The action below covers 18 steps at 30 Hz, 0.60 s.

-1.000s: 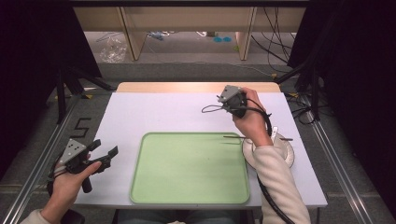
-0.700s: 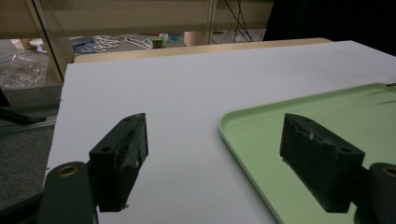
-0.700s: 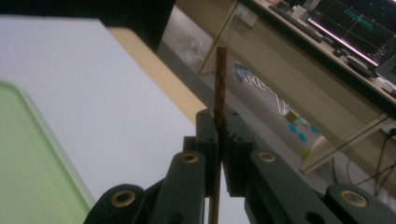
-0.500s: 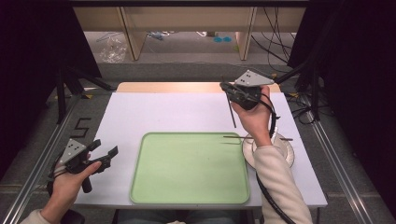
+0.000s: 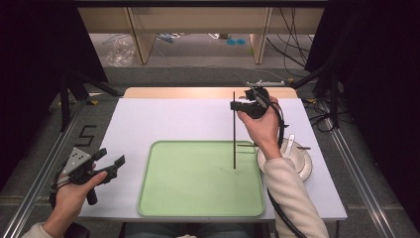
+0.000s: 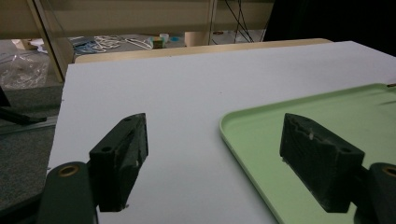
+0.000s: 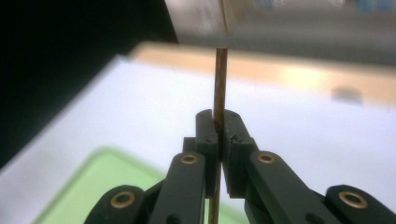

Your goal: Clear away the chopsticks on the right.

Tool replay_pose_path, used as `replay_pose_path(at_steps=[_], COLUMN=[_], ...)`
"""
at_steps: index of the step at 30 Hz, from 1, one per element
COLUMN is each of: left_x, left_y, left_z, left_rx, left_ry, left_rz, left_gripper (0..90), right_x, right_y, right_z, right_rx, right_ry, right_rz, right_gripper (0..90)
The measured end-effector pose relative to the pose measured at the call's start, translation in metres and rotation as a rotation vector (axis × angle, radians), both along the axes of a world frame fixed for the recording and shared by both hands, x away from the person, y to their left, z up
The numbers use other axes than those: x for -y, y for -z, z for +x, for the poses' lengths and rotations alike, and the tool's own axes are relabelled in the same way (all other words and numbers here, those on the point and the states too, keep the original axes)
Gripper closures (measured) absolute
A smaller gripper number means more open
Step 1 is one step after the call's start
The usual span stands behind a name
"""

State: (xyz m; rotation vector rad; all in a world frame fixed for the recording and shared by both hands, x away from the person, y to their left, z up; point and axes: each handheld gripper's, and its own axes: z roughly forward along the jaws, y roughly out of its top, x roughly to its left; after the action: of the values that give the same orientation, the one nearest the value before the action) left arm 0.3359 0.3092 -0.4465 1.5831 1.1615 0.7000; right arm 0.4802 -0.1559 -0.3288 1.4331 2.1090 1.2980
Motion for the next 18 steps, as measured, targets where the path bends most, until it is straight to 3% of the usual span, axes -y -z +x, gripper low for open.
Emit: replay_pose_path(at_steps=[3,4,5,6,8,9,10,11,13,14,15,18], left_x=[0.0,0.0,0.0,0.0,0.0,0.0,0.0,0.0,0.0,0.0,0.0,0.0], left_y=[0.0,0.0,0.0,0.0,0.0,0.0,0.0,0.0,0.0,0.0,0.0,0.0], left_z=[0.0,0.0,0.0,0.0,0.0,0.0,0.0,0.0,0.0,0.0,0.0,0.0], left_rx=[-0.002,-0.001,-0.001,-0.001,-0.002,-0.001,-0.001,-0.001,-0.002,-0.003,-0.002,-0.002], left_ry=[-0.002,-0.001,-0.001,-0.001,-0.001,-0.001,-0.001,-0.001,-0.001,0.0,-0.001,-0.001], left_rz=[-0.003,-0.002,-0.003,-0.003,-0.005,-0.005,-0.005,-0.005,-0.004,-0.004,-0.005,-0.004], left_gripper=[23.7,23.7,23.7,23.7,23.7,23.7,23.7,23.7,23.7,23.7,23.7,23.8], right_x=[-0.006,-0.008,-0.008,-0.012,-0.013,-0.016,-0.017,-0.02,-0.024,-0.024,-0.024,-0.028], right_y=[0.01,0.015,0.019,0.023,0.029,0.031,0.034,0.036,0.042,0.045,0.05,0.061], right_z=[0.003,0.004,0.005,0.005,0.008,0.007,0.007,0.007,0.009,0.009,0.01,0.012], right_rx=[-0.122,-0.156,-0.176,-0.259,-0.275,-0.31,-0.372,-0.411,-0.491,-0.509,-0.499,-0.573], right_ry=[0.049,0.051,0.054,0.07,0.075,0.111,0.116,0.143,0.159,0.162,0.149,0.16], right_rz=[-0.052,-0.097,-0.106,-0.112,-0.108,-0.106,-0.149,-0.133,-0.164,-0.17,-0.181,-0.206], right_gripper=[87.6,87.6,87.6,87.6,87.6,87.6,87.6,87.6,87.6,87.6,87.6,87.6])
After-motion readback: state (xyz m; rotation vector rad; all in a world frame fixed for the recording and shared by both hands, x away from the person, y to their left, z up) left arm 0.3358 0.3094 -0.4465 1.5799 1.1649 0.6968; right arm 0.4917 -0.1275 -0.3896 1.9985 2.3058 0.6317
